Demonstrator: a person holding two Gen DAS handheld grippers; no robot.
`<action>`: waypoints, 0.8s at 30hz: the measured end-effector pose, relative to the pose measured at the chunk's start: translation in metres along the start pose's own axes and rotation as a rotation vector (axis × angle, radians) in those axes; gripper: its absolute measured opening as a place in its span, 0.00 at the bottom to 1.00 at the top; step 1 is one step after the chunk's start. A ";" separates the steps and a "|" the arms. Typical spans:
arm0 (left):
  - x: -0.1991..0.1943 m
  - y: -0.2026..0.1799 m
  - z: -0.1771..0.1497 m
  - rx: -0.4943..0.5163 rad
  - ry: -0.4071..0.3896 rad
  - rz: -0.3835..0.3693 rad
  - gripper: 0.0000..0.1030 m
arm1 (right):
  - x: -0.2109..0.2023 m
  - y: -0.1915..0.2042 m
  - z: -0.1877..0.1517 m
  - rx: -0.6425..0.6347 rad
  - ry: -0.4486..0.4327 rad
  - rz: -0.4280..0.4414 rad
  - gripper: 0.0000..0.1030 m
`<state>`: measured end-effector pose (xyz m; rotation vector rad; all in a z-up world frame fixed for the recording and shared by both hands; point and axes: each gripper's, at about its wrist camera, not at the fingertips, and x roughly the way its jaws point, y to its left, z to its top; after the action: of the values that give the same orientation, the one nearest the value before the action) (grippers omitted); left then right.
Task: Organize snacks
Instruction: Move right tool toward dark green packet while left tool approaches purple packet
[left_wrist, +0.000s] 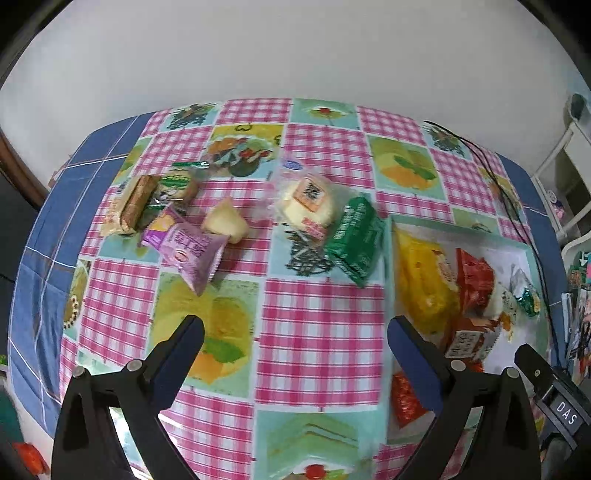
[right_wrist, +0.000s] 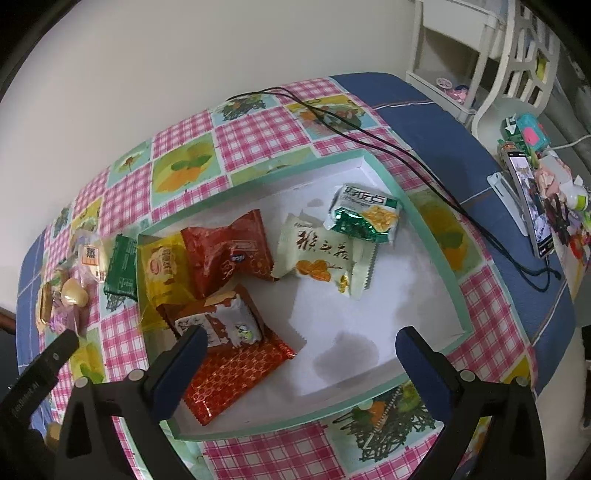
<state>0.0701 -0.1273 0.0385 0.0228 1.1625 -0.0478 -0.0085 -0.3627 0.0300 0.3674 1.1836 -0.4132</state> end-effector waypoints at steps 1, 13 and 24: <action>0.001 0.003 0.001 0.005 0.000 0.011 0.97 | 0.000 0.004 0.000 -0.007 0.000 -0.003 1.00; -0.002 0.070 0.010 -0.055 -0.024 0.153 0.97 | -0.014 0.083 -0.008 -0.138 -0.032 0.026 1.00; -0.002 0.142 0.008 -0.198 -0.015 0.201 0.97 | -0.014 0.158 -0.033 -0.256 -0.025 0.091 1.00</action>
<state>0.0836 0.0146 0.0423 -0.0357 1.1409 0.2443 0.0384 -0.2077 0.0411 0.1926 1.1743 -0.1841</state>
